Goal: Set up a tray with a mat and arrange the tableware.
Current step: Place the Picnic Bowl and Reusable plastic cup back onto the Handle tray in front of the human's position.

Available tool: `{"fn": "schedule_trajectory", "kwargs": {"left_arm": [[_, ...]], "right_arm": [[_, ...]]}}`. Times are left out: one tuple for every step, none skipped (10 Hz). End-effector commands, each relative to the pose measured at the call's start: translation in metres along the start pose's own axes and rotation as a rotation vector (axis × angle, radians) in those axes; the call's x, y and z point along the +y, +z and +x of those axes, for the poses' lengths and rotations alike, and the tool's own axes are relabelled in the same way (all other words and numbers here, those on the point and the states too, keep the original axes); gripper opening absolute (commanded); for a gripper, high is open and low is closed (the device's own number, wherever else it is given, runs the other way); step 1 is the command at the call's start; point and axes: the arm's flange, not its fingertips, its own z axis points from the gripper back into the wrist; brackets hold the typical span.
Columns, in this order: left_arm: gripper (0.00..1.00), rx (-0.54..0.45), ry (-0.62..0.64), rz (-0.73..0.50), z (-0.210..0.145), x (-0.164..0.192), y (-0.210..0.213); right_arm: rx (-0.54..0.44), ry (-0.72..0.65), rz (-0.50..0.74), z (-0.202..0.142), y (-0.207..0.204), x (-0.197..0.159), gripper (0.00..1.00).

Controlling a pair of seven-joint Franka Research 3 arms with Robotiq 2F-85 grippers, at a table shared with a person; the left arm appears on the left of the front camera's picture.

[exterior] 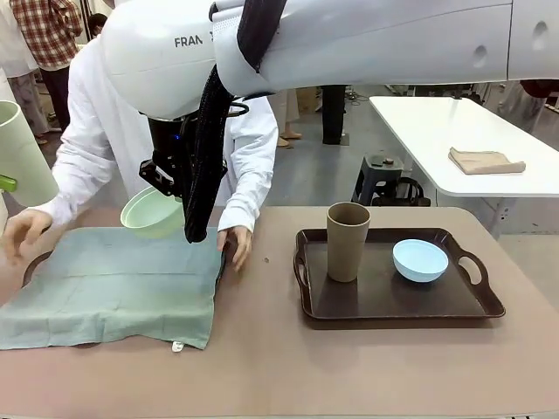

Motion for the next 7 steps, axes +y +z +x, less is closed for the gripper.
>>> {"fn": "schedule_trajectory", "kwargs": {"left_arm": [[0.00,-0.006,-0.015,0.004,0.0015,0.0035,0.0016],[0.00,-0.006,-0.015,0.004,0.0015,0.0035,0.0016],[0.00,-0.006,-0.015,0.004,0.0015,0.0035,0.0016],[0.00,-0.006,-0.015,0.004,0.0015,0.0035,0.0016],[0.00,-0.006,-0.015,0.004,0.0015,0.0035,0.0016],[0.00,-0.006,-0.015,0.004,0.0015,0.0035,0.0016],[0.00,-0.006,-0.015,0.004,0.0015,0.0035,0.0016]], "right_arm": [[0.000,0.008,-0.012,0.0013,0.0006,0.0017,0.00],[0.000,0.008,-0.012,0.0013,0.0006,0.0017,0.00],[0.000,0.008,-0.012,0.0013,0.0006,0.0017,0.00],[0.000,0.008,-0.012,0.0013,0.0006,0.0017,0.00],[0.000,0.008,-0.012,0.0013,0.0006,0.0017,0.00],[0.000,0.008,-0.012,0.0013,0.0006,0.0017,0.00],[0.000,0.008,-0.012,0.0013,0.0006,0.0017,0.00]]}}
